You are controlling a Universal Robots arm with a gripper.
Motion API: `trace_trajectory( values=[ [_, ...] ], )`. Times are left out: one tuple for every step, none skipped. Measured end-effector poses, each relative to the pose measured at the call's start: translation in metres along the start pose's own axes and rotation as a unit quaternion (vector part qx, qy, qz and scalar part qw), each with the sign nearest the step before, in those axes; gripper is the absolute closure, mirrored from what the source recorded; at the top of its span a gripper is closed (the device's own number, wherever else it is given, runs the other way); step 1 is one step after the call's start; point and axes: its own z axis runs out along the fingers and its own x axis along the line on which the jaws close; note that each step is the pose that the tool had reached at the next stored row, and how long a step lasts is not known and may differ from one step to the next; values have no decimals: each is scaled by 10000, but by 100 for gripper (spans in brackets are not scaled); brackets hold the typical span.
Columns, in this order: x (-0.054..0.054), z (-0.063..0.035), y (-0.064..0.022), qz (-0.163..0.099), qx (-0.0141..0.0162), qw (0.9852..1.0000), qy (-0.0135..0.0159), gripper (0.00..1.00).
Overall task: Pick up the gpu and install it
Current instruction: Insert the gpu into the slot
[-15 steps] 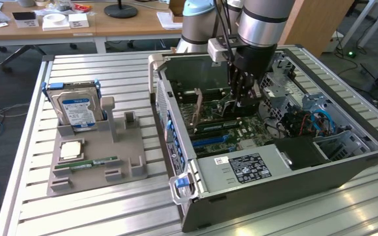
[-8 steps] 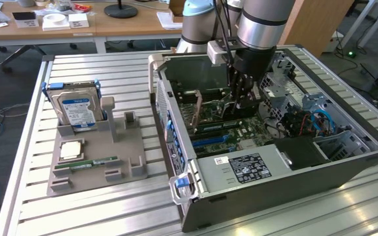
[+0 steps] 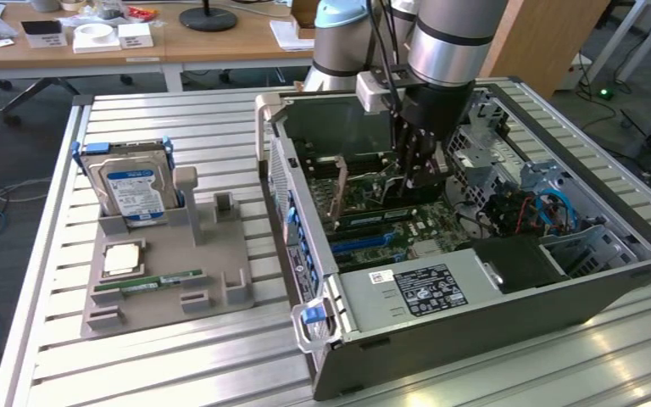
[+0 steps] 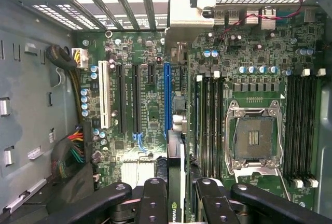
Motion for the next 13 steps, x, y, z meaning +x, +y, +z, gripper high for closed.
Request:
trace_trajectory(
  values=[
    [0, 4, 0, 0, 1, 10000, -2, 74],
    [0, 11, 0, 0, 1, 10000, -2, 74],
    [0, 18, 1, 0, 0, 10000, -1, 74],
    [0, 26, 1, 0, 0, 10000, -1, 74],
    [0, 38, 1, 0, 0, 10000, -1, 74],
    [0, 49, 2, 0, 0, 10000, -1, 74],
    [0, 60, 2, 0, 0, 10000, 0, 74],
    [1, 71, 2, 0, 0, 10000, 0, 74],
    [1, 83, 3, 0, 0, 10000, 0, 74],
    [1, 96, 3, 0, 0, 10000, 0, 74],
    [1, 107, 4, 0, 0, 10000, 0, 74],
    [1, 121, 4, 0, 0, 10000, -1, 74],
    [1, 133, 5, 0, 0, 10000, 0, 74]
  ],
)
